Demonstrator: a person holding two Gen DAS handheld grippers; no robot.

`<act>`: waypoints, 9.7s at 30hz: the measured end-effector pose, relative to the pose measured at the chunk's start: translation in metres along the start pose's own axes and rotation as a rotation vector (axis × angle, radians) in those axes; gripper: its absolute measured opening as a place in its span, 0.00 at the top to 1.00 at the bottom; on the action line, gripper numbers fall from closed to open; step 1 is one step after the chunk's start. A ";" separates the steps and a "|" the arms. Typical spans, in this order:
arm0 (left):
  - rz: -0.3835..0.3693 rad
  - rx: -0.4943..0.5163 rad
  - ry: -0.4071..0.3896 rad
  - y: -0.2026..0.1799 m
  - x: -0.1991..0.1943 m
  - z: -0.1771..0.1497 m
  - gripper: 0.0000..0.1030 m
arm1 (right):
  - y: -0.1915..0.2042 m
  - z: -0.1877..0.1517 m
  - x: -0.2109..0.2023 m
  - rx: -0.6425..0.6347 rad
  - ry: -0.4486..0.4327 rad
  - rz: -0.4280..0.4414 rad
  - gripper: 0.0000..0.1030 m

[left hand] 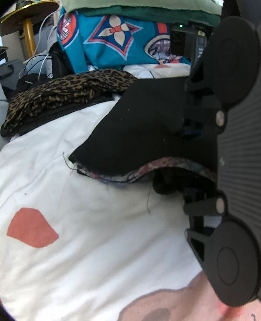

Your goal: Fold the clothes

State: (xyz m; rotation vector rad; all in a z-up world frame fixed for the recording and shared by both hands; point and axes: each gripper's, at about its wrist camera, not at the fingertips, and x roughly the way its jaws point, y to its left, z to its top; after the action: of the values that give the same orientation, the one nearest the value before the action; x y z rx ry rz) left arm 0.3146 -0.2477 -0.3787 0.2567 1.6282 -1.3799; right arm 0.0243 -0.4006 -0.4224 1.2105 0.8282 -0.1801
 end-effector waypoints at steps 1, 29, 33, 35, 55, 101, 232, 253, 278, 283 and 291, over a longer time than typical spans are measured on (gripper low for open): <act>0.012 0.010 -0.003 -0.004 -0.001 -0.001 0.61 | 0.004 0.001 0.000 -0.021 0.003 -0.018 0.89; 0.147 0.036 -0.291 -0.106 -0.079 -0.054 0.67 | 0.087 0.026 -0.055 -0.326 -0.083 -0.127 0.91; 0.176 0.035 -0.324 -0.117 -0.090 -0.064 0.67 | 0.095 0.026 -0.063 -0.347 -0.085 -0.101 0.91; 0.183 0.034 -0.343 -0.122 -0.095 -0.069 0.67 | 0.099 0.026 -0.068 -0.372 -0.087 -0.090 0.91; 0.184 0.021 -0.648 -0.227 -0.138 -0.101 0.67 | 0.157 0.056 -0.173 -0.562 -0.224 0.002 0.91; 0.039 -0.055 -0.777 -0.292 0.019 -0.014 0.67 | 0.116 0.188 -0.237 -0.816 -0.364 -0.378 0.91; 0.249 0.208 -0.775 -0.207 0.025 0.104 0.54 | 0.081 0.180 -0.065 -0.640 -0.609 -0.374 0.64; 0.304 0.259 -0.672 -0.188 0.063 0.072 0.67 | 0.037 0.182 -0.068 -0.657 -0.537 -0.462 0.64; 0.392 0.143 -0.664 -0.148 0.068 0.081 0.97 | -0.002 0.204 -0.087 -0.706 -0.542 -0.553 0.64; 0.449 0.060 -0.645 -0.133 0.065 0.076 0.98 | -0.015 0.197 -0.094 -0.686 -0.546 -0.589 0.64; 0.475 0.085 -0.663 -0.140 0.051 0.057 0.96 | -0.023 0.179 -0.116 -0.653 -0.541 -0.611 0.64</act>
State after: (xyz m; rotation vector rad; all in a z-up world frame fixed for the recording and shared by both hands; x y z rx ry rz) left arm 0.2223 -0.3638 -0.3203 0.1902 0.8862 -1.0153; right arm 0.0141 -0.6002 -0.3456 0.2416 0.6712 -0.6482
